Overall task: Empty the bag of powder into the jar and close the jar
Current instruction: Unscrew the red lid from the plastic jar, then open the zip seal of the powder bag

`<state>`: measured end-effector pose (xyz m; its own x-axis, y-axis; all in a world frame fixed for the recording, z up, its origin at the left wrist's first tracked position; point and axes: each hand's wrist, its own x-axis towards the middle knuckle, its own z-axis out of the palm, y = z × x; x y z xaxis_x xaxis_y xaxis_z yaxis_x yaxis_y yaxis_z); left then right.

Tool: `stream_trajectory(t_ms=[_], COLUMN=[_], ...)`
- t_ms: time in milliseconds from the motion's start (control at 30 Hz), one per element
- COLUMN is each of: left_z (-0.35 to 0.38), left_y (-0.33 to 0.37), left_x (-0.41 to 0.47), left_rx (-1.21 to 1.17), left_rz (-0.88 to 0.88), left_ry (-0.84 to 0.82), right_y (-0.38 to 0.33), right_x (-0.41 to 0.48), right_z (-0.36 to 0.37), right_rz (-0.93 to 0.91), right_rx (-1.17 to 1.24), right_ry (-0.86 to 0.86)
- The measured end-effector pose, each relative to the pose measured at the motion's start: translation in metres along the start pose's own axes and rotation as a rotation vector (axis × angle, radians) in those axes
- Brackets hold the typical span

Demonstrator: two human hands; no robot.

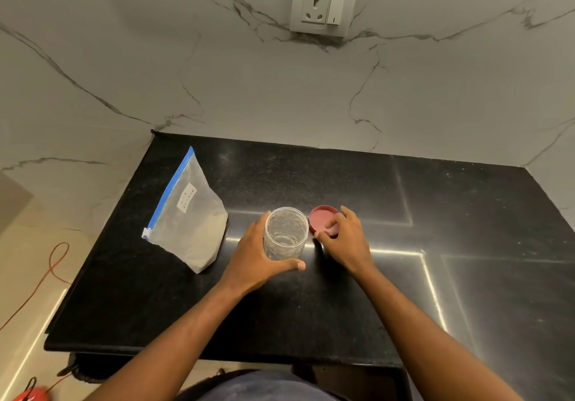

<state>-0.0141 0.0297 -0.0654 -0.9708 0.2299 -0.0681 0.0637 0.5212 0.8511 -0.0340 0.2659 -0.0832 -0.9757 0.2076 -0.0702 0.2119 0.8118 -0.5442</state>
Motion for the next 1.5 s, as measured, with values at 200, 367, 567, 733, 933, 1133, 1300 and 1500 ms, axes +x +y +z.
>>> stream_trajectory(t_ms=[200, 367, 567, 733, 933, 1133, 1300, 1500], left_z=[-0.04, -0.086, -0.123, -0.13, -0.13, -0.128, -0.128, -0.128], left_y=[0.039, 0.065, 0.042, 0.015, 0.001, -0.006, -0.009, -0.005], left_x=[-0.026, -0.062, -0.095, -0.109, -0.109, -0.106, -0.107, -0.106], left_rx=[-0.099, -0.158, -0.109, -0.096, -0.215, -0.15, -0.083, -0.055], left_rz=[0.05, 0.14, 0.095, -0.005, -0.101, -0.086, -0.011, 0.033], left_ry=[0.165, 0.444, 0.71, 0.859, 0.797, 0.818, 0.853, 0.879], right_y=[-0.07, -0.156, -0.23, -0.271, -0.298, -0.303, -0.304, -0.301], right_x=[-0.009, -0.028, -0.042, -0.041, -0.035, -0.03, -0.028, -0.023], right_z=[-0.04, -0.048, -0.03, -0.025, -0.018, -0.02, -0.023, -0.022], right_rz=[-0.328, -0.708, -0.908, -1.025, -1.137, -1.25, -1.358, -1.369], right_rx=[0.269, 0.378, 0.191, -0.05, -0.289, -0.4, -0.485, -0.507], right_ry=[0.185, 0.032, -0.201, -0.405, -0.514, -0.491, -0.483, -0.465])
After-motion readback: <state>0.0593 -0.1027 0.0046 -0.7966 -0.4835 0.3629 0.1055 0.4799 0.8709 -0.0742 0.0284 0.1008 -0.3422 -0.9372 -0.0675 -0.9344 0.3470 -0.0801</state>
